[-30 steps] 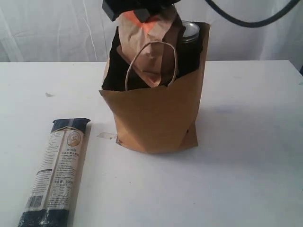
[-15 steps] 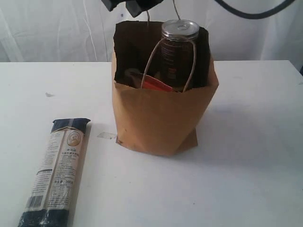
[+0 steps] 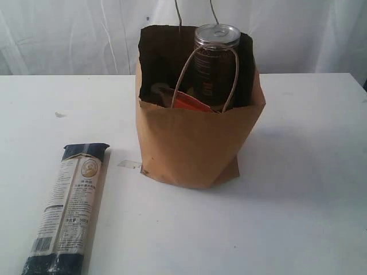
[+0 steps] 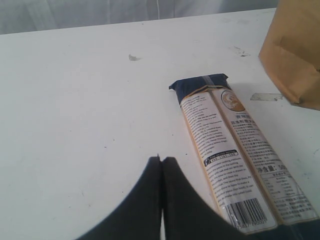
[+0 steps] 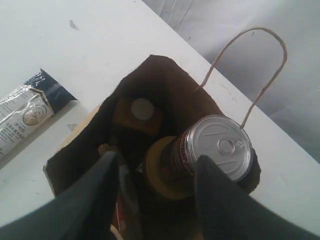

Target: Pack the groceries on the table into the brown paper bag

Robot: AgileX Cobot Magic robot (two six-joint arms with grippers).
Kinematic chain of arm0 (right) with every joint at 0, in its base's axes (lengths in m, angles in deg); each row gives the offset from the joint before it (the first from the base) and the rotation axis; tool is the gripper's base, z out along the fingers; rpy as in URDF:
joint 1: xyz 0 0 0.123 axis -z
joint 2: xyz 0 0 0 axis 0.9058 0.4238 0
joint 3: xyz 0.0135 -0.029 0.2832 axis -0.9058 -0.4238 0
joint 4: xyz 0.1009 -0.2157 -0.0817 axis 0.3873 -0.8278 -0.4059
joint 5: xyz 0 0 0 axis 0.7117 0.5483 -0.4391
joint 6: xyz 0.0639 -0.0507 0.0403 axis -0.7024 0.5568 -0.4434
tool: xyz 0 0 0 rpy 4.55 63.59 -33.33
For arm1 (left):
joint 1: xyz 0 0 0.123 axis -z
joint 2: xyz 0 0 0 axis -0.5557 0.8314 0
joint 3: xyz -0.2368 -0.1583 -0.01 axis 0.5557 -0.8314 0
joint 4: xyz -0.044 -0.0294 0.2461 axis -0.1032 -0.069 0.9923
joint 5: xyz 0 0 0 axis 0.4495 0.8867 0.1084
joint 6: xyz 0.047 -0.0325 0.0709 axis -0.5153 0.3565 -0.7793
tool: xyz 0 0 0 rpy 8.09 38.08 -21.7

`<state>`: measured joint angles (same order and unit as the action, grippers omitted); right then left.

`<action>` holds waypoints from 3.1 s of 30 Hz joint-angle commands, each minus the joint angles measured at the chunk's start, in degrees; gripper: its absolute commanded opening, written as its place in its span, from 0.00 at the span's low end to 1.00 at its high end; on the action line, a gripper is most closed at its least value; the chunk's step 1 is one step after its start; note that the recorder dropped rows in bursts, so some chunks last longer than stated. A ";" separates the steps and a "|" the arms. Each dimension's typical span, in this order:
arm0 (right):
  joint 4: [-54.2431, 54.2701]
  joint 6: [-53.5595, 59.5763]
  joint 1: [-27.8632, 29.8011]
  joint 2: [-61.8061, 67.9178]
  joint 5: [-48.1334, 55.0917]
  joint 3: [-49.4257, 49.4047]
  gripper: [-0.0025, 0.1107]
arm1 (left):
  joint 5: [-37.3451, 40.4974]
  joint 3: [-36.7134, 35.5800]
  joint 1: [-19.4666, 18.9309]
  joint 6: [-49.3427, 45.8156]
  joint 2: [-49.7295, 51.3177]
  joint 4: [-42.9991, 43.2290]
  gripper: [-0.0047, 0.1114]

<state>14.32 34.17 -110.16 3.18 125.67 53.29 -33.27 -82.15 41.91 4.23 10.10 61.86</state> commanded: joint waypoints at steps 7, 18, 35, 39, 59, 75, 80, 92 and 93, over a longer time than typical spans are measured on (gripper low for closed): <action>11.09 1.50 0.17 -8.42 0.72 0.49 0.41 | 0.03 -0.18 0.04 0.01 -0.30 -0.56 0.04; 12.01 -0.61 0.17 -21.19 0.72 -4.21 0.34 | 0.03 -0.18 0.04 0.01 -0.30 -0.56 0.04; 13.78 -9.39 0.17 -46.04 -6.81 -38.53 0.29 | 0.03 -0.18 0.04 0.01 -0.30 -0.56 0.04; 17.55 -10.49 0.17 -51.19 -11.69 -48.63 0.29 | 0.03 -0.18 0.04 0.01 -0.30 -0.56 0.04; 34.81 -10.54 0.17 -66.70 -34.29 -82.43 0.29 | 0.03 -0.18 0.04 0.01 -0.30 -0.56 0.04; 33.58 -10.28 0.17 -67.06 -46.28 -86.95 0.29 | 0.03 -0.18 0.04 0.01 -0.30 -0.56 0.04; 29.10 -10.01 0.17 -67.06 -50.06 -86.95 0.29 | 0.03 -0.18 0.04 0.01 -0.30 -0.56 0.04; 18.55 -1.12 2.81 -76.02 -59.54 -95.45 0.29 | 0.03 -0.18 0.04 0.01 -0.30 -0.56 0.04; 18.55 -1.12 3.90 -77.36 -59.54 -96.75 0.29 | 0.03 -0.18 0.04 0.01 -0.30 -0.56 0.04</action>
<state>33.74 32.15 -108.67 -71.05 67.46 -40.48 -33.27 -82.15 41.91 4.23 10.10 61.86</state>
